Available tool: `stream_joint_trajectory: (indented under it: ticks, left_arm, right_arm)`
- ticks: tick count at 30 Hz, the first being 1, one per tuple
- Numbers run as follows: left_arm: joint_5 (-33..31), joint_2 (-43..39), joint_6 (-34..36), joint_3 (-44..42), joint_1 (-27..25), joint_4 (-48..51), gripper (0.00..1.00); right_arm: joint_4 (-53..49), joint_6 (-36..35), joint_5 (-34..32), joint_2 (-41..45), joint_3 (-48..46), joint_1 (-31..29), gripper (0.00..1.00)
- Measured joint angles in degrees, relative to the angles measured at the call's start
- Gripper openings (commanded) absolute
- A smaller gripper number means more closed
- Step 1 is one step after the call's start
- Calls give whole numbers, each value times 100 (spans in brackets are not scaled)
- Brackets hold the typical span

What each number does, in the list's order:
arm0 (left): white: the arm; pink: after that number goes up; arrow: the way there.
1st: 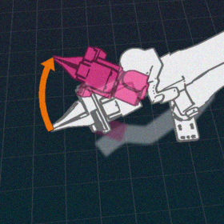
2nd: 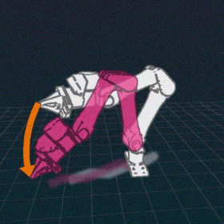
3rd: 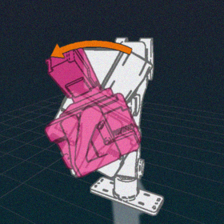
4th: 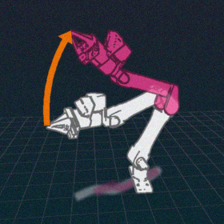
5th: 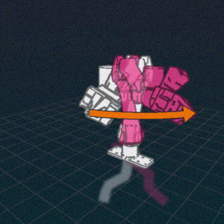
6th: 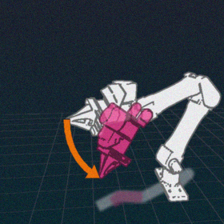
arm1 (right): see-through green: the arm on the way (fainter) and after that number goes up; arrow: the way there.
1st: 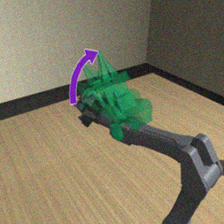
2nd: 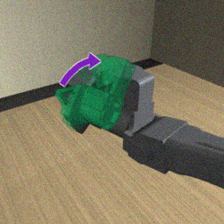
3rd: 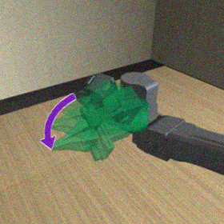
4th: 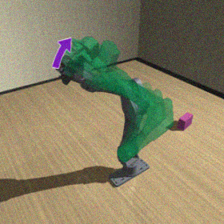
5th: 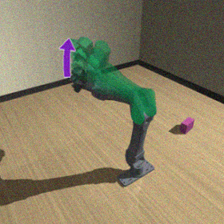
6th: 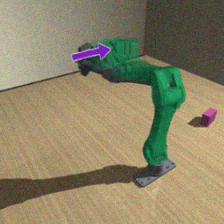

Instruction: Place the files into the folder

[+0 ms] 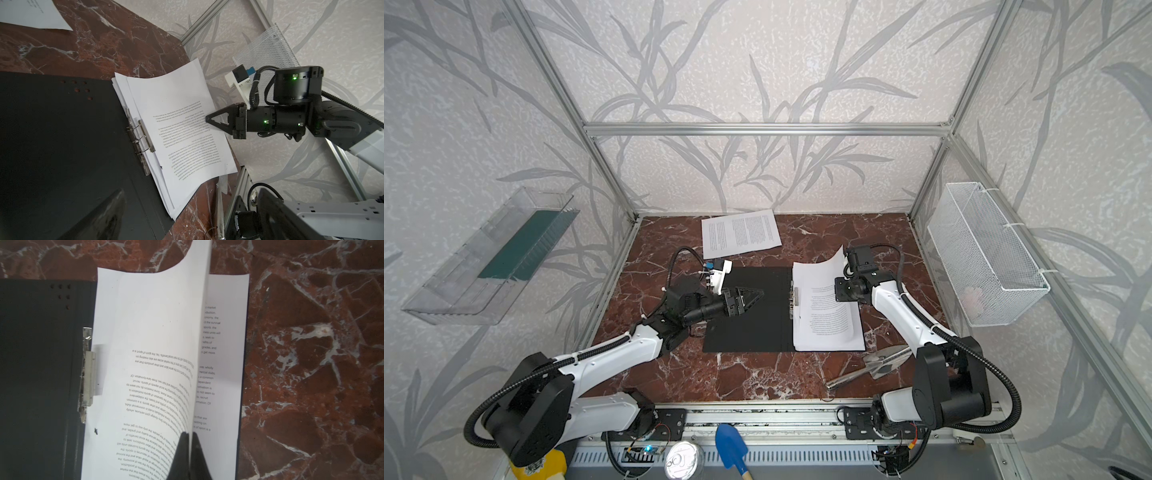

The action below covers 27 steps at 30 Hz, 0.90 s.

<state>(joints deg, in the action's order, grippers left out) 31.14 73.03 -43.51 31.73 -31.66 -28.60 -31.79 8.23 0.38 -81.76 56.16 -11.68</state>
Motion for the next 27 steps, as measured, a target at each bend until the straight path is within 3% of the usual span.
stream_joint_trajectory:
  ticks: [8,27]
  left_arm:
    - [52,391,-7,2,4,42,99]
    - [214,658,-92,7,4,20,99]
  right_arm:
    - [-79,-225,-127,-293,37,0,0]
    - [306,0,437,-522,37,-4,0]
